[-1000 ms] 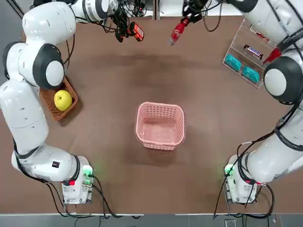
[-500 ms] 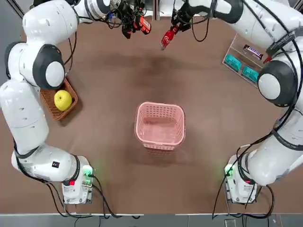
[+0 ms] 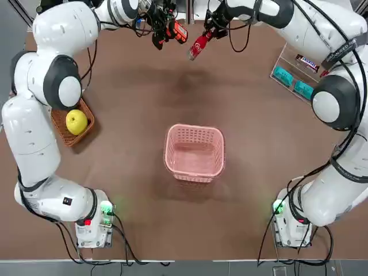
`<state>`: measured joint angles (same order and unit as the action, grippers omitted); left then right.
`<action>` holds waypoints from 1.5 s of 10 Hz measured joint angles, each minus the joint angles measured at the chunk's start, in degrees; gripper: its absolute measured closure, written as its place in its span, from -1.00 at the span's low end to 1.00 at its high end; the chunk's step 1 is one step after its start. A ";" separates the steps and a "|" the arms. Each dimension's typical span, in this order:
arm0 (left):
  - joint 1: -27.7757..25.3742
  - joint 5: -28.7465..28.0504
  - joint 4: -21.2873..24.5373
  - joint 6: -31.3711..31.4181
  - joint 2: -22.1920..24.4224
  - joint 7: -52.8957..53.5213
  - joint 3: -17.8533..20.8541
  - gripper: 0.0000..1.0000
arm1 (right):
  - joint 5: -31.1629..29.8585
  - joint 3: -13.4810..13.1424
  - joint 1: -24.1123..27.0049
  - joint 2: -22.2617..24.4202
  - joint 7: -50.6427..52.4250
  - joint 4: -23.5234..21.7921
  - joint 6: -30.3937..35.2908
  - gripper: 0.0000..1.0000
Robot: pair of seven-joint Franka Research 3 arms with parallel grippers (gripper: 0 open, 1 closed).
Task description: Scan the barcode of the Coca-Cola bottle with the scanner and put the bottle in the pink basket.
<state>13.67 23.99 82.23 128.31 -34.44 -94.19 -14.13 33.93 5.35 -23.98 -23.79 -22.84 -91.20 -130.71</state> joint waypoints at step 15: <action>-0.02 0.00 -0.52 0.00 -0.06 0.02 0.03 0.26 | 0.92 -0.70 -0.04 -0.05 0.75 1.86 -0.04 0.35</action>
<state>13.65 23.99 81.71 128.31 -34.50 -94.17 -14.10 34.85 4.66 -24.03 -23.84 -22.09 -89.34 -130.76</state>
